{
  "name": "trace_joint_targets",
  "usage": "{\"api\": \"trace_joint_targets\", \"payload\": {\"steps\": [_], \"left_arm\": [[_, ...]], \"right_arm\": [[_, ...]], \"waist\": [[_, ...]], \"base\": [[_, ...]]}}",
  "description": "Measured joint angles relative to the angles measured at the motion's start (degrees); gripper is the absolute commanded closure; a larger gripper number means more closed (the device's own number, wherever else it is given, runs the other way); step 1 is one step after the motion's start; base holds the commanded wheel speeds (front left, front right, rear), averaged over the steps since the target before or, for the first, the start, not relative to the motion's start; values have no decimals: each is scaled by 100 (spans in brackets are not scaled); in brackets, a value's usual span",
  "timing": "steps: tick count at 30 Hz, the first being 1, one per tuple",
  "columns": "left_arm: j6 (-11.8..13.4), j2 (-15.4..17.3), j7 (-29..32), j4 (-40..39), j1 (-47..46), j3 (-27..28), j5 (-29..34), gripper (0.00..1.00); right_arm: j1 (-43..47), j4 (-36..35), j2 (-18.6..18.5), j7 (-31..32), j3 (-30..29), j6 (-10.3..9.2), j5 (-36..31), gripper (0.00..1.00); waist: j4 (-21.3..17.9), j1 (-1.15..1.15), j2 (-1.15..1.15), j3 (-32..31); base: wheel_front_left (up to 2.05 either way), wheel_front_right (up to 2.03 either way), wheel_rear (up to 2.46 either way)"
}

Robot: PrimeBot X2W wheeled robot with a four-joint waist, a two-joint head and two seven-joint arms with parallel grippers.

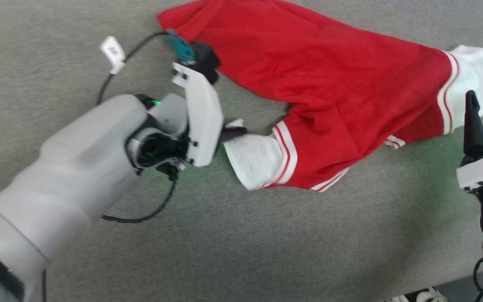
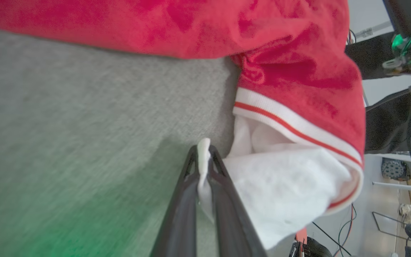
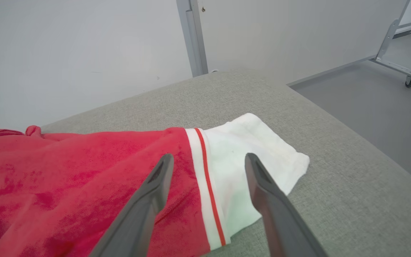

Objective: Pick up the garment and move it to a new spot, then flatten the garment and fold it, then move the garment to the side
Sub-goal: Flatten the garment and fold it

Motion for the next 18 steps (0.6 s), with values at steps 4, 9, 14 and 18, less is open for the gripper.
{"api": "trace_joint_targets", "payload": {"steps": [4, 9, 14, 18], "left_arm": [[0, 325, -268, -53, -12, 122, -35, 100], [0, 971, -606, 140, -19, 330, -77, 100], [30, 1594, -953, 861, 120, 383, 69, 100], [158, 1719, -1132, 1296, 221, 225, 377, 100]], "right_arm": [[10, -46, -109, 45, -45, 0, -31, 0], [67, -175, -166, 151, -54, 0, -78, 0], [178, -372, -170, 326, -102, 0, -170, 0], [265, -501, -175, 453, -157, 0, -212, 0]], "waist": [[228, 0, 0, -131], [526, 0, 0, -321], [804, 0, 0, -469], [910, 0, 0, -500]], "base": [[0, 0, 0], [0, 0, 0], [0, 0, 0], [0, 0, 0]]}}
